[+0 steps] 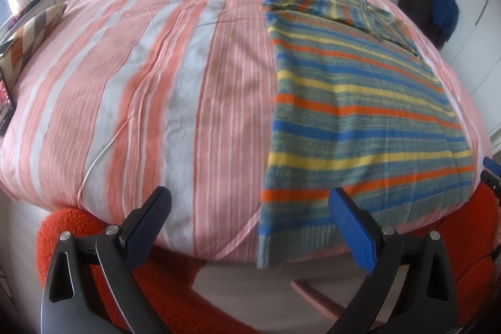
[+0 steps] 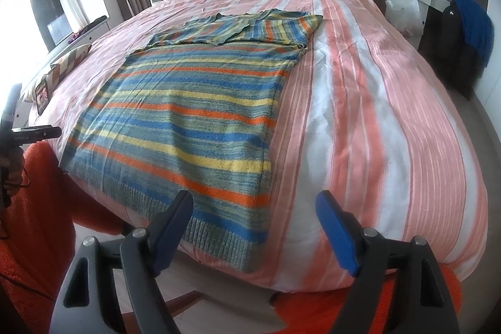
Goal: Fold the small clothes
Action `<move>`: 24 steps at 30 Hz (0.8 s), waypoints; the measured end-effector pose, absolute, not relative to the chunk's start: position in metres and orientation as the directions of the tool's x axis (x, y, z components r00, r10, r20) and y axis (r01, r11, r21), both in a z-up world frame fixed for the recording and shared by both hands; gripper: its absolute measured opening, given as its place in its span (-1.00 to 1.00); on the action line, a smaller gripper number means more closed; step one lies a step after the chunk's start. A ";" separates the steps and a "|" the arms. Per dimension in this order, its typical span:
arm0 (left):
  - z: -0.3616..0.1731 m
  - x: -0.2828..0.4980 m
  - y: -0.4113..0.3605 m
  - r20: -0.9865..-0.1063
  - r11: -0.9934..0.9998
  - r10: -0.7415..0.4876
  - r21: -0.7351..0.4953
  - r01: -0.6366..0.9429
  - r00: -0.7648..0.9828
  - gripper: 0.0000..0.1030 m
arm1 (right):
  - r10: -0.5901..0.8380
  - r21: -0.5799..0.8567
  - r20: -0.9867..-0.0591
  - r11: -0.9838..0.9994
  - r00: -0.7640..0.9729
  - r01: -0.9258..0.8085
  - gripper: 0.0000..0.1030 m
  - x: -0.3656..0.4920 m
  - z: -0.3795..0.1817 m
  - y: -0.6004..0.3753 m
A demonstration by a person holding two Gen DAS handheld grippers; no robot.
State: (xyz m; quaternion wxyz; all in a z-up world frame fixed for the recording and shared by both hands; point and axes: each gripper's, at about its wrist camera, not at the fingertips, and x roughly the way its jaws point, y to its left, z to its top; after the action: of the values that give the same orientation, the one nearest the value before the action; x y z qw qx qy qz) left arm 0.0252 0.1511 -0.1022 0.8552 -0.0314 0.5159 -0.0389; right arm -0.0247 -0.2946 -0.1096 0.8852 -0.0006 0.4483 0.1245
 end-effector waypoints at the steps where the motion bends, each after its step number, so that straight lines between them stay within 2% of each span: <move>1: -0.103 0.025 0.151 -0.881 0.995 -0.099 -0.094 0.034 0.463 0.95 | 0.220 0.110 -0.792 0.969 0.570 -0.222 0.55 -0.025 -0.109 -0.294; 24: -0.113 0.022 0.160 -0.902 0.996 -0.081 -0.092 -0.005 0.423 0.95 | 0.224 0.120 -0.789 0.969 0.573 -0.213 0.55 -0.029 -0.109 -0.297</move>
State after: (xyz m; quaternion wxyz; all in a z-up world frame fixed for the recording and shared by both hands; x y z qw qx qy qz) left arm 0.0224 0.1601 -0.1129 0.8426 -0.0403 0.5365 -0.0225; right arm -0.0286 -0.2968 -0.1086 0.8867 0.0059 0.4455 0.1234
